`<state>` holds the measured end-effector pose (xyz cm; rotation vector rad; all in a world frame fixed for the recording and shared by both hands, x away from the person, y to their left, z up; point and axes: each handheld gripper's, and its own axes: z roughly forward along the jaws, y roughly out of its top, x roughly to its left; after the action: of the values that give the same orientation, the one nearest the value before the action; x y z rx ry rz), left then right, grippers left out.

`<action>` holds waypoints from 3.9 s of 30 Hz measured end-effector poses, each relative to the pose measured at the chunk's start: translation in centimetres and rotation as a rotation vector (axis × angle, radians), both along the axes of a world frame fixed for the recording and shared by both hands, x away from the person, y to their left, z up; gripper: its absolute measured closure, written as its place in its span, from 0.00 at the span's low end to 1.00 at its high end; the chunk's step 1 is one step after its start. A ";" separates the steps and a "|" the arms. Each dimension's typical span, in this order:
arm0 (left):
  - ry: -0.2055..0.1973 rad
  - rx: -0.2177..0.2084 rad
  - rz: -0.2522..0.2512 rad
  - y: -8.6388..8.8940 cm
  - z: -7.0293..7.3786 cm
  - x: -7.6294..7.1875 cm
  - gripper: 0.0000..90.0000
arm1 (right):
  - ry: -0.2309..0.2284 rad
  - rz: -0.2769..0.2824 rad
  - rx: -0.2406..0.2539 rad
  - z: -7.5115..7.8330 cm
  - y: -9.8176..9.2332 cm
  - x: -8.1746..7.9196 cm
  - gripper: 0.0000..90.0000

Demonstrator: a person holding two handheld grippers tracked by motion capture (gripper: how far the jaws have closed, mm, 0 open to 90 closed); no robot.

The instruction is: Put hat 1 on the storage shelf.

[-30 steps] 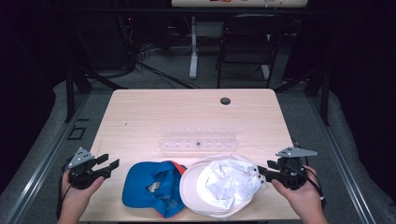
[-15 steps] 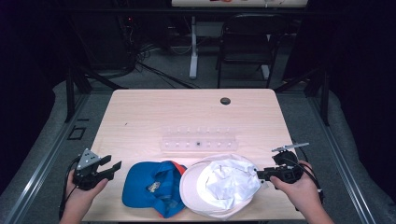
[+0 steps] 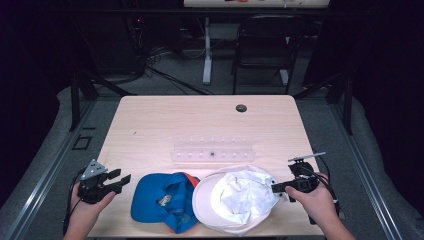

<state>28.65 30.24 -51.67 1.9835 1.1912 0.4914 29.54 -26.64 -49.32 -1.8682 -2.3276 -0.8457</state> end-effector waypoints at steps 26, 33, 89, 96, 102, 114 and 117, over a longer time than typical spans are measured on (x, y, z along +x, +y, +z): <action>-0.004 0.007 0.000 0.2 -0.5 0.2 0.63 | 0.030 0.061 -0.026 0.0 0.9 0.4 0.88; -0.004 -0.003 0.001 0.3 -0.5 0.2 0.63 | 0.043 0.097 -0.040 0.4 1.3 0.4 0.89; 0.009 0.000 0.036 0.5 -1.0 0.3 0.58 | -0.036 -0.006 0.188 17.0 -0.2 1.0 0.91; 0.011 0.012 0.033 0.4 -1.0 0.3 0.58 | 0.005 -0.032 0.340 16.9 -0.9 2.0 0.91; 0.001 0.037 0.029 0.1 -1.1 0.2 0.62 | 0.013 -0.042 0.470 17.2 -0.6 2.9 0.91; -0.013 0.046 0.011 -0.7 -1.2 0.1 0.61 | -0.008 -0.036 0.572 18.3 0.9 4.9 0.91; -0.014 0.048 0.010 -0.7 -1.2 0.1 0.62 | -0.017 -0.038 0.587 18.9 1.5 5.5 0.91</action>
<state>28.80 29.53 -52.89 2.0119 1.1921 0.5425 35.01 -25.13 -30.40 -1.6439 -1.7730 -1.3647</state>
